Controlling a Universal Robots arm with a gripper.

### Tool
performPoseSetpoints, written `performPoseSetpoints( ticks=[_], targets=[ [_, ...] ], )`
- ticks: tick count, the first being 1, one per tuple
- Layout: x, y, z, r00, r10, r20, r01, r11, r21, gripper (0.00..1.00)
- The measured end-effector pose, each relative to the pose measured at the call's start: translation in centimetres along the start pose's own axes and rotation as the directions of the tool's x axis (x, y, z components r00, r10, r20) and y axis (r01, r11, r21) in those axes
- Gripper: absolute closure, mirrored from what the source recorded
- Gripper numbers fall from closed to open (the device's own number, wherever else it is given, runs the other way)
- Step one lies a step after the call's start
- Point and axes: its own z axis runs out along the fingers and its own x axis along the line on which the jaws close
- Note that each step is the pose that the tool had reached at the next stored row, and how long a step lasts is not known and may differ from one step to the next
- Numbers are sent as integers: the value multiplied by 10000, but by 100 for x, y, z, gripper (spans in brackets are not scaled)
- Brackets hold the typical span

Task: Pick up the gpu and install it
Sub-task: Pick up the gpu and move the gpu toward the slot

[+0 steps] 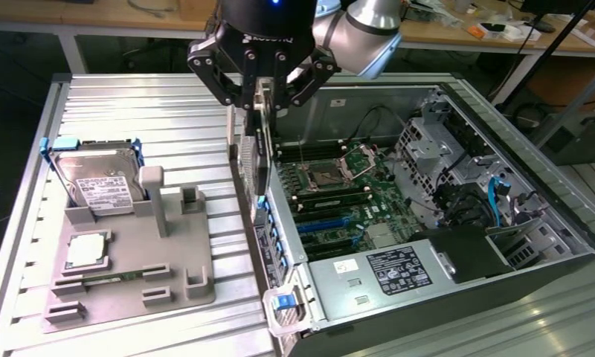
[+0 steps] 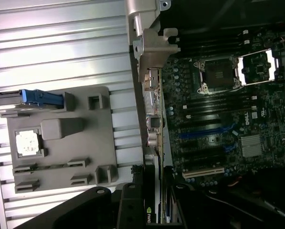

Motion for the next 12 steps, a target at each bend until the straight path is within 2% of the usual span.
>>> performPoseSetpoints(
  ticks=[4, 12],
  targets=[
    [-91, 12, 5, 10000, 0, 0, 0, 10000, 0, 73],
    [-178, 24, 10, 10000, -1, 0, 1, 10000, 0, 73]
  ],
)
